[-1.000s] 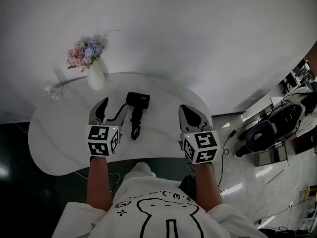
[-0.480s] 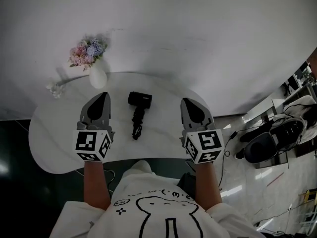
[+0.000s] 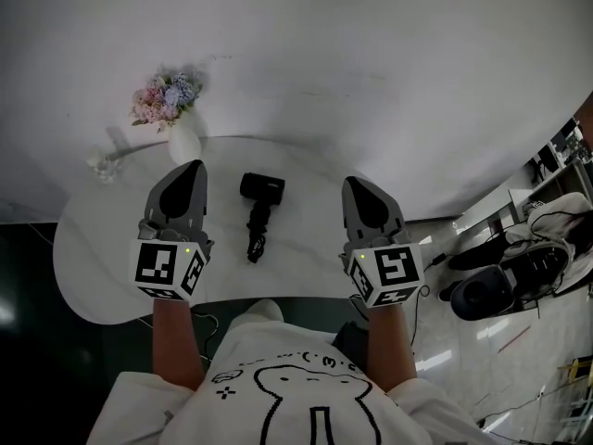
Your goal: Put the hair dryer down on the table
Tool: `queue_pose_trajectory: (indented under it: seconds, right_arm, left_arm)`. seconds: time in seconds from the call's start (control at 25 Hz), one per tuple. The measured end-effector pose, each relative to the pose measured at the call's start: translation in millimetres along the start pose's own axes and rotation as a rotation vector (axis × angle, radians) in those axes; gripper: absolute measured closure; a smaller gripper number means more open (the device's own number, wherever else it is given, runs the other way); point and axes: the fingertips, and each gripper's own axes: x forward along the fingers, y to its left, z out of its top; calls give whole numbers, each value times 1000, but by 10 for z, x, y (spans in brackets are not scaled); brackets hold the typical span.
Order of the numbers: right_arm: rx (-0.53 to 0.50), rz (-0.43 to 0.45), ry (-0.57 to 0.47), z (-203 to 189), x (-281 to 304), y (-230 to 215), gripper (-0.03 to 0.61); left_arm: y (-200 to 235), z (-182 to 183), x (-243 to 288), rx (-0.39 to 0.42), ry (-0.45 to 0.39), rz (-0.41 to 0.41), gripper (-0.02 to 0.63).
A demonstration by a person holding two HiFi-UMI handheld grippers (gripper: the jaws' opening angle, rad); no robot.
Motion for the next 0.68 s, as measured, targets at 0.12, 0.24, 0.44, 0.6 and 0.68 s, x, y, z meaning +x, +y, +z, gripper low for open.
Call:
queue_pose_trajectory:
  seconds: [0.12,0.24,0.44,0.6,0.68]
  right_arm:
    - [-4,-5,-15,48,-14,-7,581]
    - [-6,-6,-26,89,-27,0,581]
    - [-4,-5,-32,129,-64,31,581]
    - [2,0,-27,121,-64,59,581]
    - [5,2,-25,112,-67,80,581]
  left_arm:
    - [-23,31,-1,4,-4,-6,594]
    - [-30,38,-12,9,-4,-9,595]
    - [-44,70,-57,11,-3,-13,595]
    - [-44,69,-84,7,-1,-14,595]
    - [-44,55,-104,7,2,-15,595]
